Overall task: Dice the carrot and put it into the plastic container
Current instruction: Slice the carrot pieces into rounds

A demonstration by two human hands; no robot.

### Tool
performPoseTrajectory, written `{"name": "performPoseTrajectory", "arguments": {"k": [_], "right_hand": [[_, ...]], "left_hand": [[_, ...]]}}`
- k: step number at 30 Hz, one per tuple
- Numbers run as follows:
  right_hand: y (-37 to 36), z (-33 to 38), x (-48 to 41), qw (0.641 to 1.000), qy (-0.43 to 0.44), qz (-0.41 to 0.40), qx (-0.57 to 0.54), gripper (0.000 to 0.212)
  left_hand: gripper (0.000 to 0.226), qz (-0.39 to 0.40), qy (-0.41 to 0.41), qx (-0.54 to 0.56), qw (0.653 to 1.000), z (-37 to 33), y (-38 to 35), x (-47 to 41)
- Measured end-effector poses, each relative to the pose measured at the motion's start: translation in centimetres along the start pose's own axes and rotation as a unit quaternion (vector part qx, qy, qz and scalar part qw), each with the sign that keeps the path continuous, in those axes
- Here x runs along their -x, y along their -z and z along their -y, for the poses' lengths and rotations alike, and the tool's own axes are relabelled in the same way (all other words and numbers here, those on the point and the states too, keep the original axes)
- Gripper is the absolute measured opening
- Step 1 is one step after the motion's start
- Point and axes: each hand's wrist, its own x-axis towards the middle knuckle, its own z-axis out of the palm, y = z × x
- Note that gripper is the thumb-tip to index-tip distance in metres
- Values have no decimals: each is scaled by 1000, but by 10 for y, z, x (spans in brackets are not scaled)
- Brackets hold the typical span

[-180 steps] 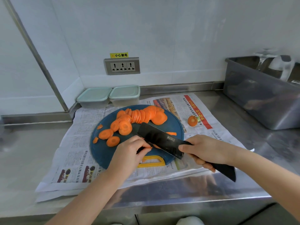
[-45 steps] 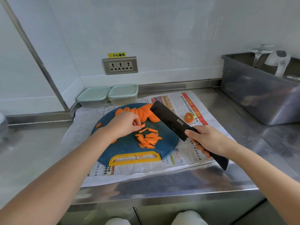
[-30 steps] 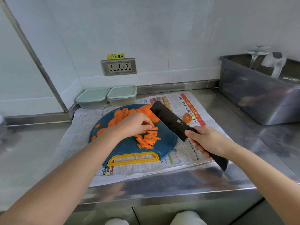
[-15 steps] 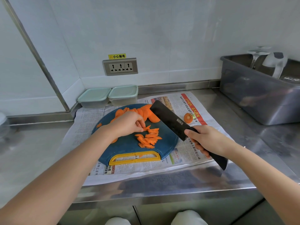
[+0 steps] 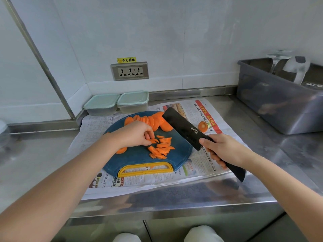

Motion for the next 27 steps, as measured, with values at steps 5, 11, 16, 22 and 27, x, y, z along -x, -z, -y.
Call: {"name": "performPoseTrajectory", "arguments": {"k": [5,11,16,22,27], "right_hand": [[2,-1,0,1000,0,-5,-11,26],[0,-3,-1,1000,-2,4,-5,27],[1,-7,-2,1000,-9,2,-20,27],[3,-9,-2,1000,-6,1,-19,28],[4,-11,-2,1000,-8,-4,-15,28]], "left_hand": [[15,-37,22,-1,999,0,-8,-1],[12,-114,41,-14,993,3,-16,-8],[21,-110,16,-4,994,-1,-19,-13],[36,-58,-74,-104,990,-9,-15,-14],[20,-59,-81,-108,989,-9,-15,-20]]}}
